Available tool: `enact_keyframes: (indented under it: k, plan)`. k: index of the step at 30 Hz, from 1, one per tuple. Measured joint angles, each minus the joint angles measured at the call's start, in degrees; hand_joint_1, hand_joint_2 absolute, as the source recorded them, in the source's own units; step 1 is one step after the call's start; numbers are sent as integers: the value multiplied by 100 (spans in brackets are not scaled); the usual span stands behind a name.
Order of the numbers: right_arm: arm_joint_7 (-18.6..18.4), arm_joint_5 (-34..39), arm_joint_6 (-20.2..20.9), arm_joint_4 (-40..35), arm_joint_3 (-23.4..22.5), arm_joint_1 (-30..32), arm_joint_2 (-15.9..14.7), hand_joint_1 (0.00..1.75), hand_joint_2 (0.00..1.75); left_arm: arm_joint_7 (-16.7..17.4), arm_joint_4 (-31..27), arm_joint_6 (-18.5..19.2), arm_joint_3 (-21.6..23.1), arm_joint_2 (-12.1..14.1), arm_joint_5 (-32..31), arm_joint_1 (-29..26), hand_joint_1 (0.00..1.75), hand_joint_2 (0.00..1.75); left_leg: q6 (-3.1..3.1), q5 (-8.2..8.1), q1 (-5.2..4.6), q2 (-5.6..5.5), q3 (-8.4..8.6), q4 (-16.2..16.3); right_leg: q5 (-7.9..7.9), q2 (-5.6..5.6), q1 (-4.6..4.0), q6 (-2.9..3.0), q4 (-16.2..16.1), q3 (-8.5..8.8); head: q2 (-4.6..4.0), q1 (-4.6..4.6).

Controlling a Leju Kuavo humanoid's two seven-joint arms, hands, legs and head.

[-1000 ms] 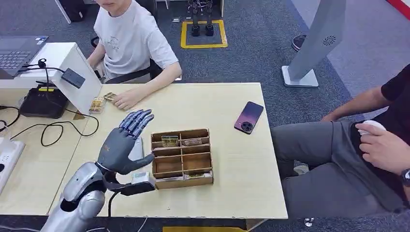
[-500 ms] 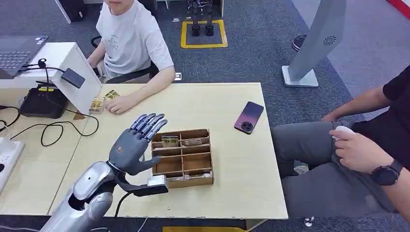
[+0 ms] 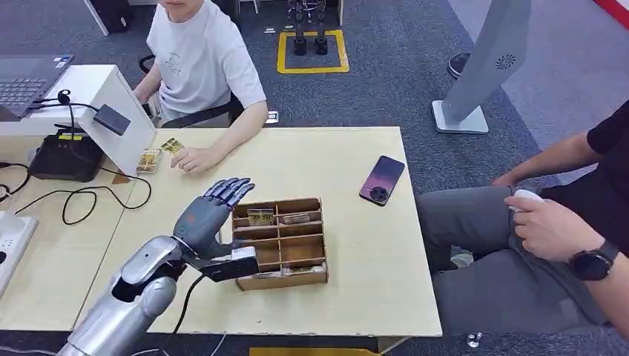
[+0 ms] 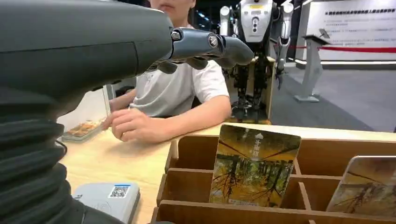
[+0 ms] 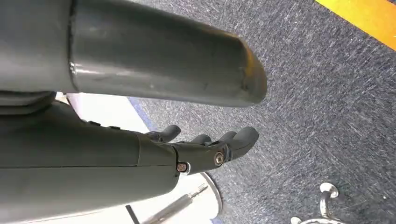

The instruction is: Pass the card to the sensor for recognition and then transmit it.

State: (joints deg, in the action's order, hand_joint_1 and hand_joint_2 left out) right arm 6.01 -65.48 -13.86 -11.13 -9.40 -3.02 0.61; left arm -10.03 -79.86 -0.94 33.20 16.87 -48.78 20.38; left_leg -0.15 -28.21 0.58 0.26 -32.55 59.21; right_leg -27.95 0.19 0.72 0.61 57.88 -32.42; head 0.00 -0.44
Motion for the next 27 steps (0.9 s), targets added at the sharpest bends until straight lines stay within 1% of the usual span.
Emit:
enact_keyframes:
  k: [9,21,22,25,27]
  plan:
    - [2,-13,-4,0,-11,1,-15,0,0,9,83,278,0,9,502,138,0,175,0,0,0,0,0,0,0,0,0,0,0,0,0,2]
    - [4,-28,-4,0,-17,2,-20,0,0,9,83,308,0,9,564,151,0,175,0,0,0,0,0,0,0,0,0,0,0,0,2,2]
    - [2,-28,-4,0,-17,2,-20,0,0,9,85,346,0,9,632,153,0,175,0,0,0,0,1,0,0,0,0,0,0,0,0,2]
    - [0,-24,-17,0,-28,3,-22,0,0,7,81,677,0,-4,1210,178,0,175,0,1,0,0,1,1,0,0,0,0,0,0,0,2]
    - [0,-17,-20,0,-44,4,-26,0,0,114,76,870,0,-31,1395,223,0,175,0,1,0,0,1,1,0,0,0,0,0,0,0,0]
